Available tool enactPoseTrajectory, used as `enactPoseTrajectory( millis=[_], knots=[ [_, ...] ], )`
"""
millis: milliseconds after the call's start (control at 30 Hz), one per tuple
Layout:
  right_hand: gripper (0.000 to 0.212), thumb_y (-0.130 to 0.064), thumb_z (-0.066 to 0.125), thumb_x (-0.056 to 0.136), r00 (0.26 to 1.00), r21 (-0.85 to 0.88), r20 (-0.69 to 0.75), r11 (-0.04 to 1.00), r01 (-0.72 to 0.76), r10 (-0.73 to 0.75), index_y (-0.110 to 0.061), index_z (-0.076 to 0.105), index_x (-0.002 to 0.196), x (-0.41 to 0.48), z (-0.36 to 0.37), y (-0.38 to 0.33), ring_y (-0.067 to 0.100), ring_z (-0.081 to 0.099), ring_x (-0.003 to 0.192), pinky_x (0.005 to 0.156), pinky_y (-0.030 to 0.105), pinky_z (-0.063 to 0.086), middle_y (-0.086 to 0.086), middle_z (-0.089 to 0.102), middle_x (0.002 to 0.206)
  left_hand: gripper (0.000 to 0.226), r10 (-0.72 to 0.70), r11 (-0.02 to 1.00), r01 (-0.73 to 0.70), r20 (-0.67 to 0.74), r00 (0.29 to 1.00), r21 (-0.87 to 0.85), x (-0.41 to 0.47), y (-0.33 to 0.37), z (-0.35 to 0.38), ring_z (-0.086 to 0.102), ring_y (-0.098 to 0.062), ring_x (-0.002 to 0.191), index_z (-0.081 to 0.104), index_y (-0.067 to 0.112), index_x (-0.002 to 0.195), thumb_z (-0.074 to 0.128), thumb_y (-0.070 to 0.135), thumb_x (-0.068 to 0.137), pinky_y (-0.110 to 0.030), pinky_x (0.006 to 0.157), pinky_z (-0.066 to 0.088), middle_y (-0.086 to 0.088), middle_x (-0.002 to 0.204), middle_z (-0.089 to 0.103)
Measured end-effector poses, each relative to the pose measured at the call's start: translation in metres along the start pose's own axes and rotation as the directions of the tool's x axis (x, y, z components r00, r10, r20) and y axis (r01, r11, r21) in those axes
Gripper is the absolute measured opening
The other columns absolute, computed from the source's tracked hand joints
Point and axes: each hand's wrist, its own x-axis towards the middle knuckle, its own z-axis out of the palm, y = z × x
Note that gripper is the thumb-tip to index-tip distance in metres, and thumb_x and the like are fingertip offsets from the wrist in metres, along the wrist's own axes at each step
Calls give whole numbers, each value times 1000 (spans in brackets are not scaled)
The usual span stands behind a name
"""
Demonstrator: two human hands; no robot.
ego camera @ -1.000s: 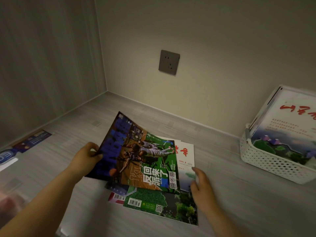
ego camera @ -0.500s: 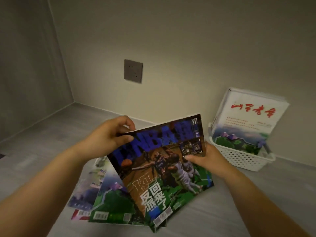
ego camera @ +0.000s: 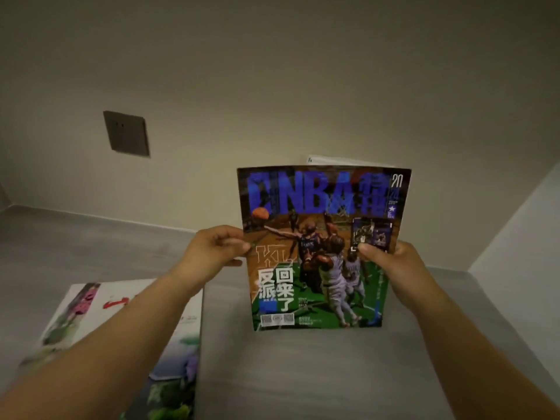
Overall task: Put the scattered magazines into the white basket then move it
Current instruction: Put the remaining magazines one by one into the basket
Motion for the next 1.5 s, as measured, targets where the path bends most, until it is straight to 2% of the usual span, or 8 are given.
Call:
enactPoseTrajectory(
  millis=[300,533,667,833,1067,1200,1400,1500],
  knots=[
    [18,-9,63,79,949,82,-281,981,175,-146,-25,63,71,88,-41,-20,-10,59,52,55,7,50,-9,62,73,11,253,963,-243,-85,964,117,94,42,77,57,-7,54,58,-2,91,57,-4,80,-14,52,49,7,52,62],
    [12,-11,61,80,957,71,-290,996,56,-33,-22,62,80,122,-42,26,1,60,60,56,17,49,1,64,81,14,169,971,-151,-81,982,185,132,10,104,56,-25,76,59,-5,93,57,-2,80,-35,75,48,-2,66,58],
    [12,-9,61,80,962,92,-270,996,-21,45,-21,64,78,128,-42,58,-5,62,50,47,7,47,-4,64,73,12,116,970,-101,-56,992,220,140,-17,114,56,-20,70,60,-3,91,59,-1,79,-27,71,45,-8,80,62],
    [17,-7,61,80,950,120,-279,987,-106,136,-12,64,95,134,-35,90,15,60,70,72,25,46,6,64,86,13,69,964,-52,-54,996,262,150,-41,122,58,-20,74,61,-2,92,58,0,80,-22,68,44,-7,84,63],
    [16,-1,60,79,917,73,-371,989,-128,146,-9,61,92,141,-26,111,20,57,77,79,33,45,10,60,89,11,81,938,-32,-128,988,345,162,-61,131,55,-13,70,64,2,89,61,5,79,-12,57,40,-8,85,65],
    [47,1,61,79,820,-20,-562,990,-138,103,-5,42,121,148,-22,119,24,49,102,89,34,42,17,44,124,28,177,905,-67,-230,957,419,167,-68,134,50,-15,81,55,6,102,65,9,76,-26,69,39,-10,104,58],
    [61,5,49,82,933,-138,-353,983,-123,68,-16,27,135,139,-19,130,16,50,98,81,35,44,10,51,128,41,40,895,18,-122,992,446,162,-78,134,53,-19,92,43,10,126,52,11,86,-28,77,40,-13,121,59],
    [70,5,49,84,924,-94,-368,985,-143,99,-15,14,141,131,-18,127,14,41,115,90,31,40,11,33,145,43,-25,874,75,-109,994,480,148,-80,125,52,-26,113,42,13,129,51,17,87,-33,91,42,-13,127,55]
  ],
)
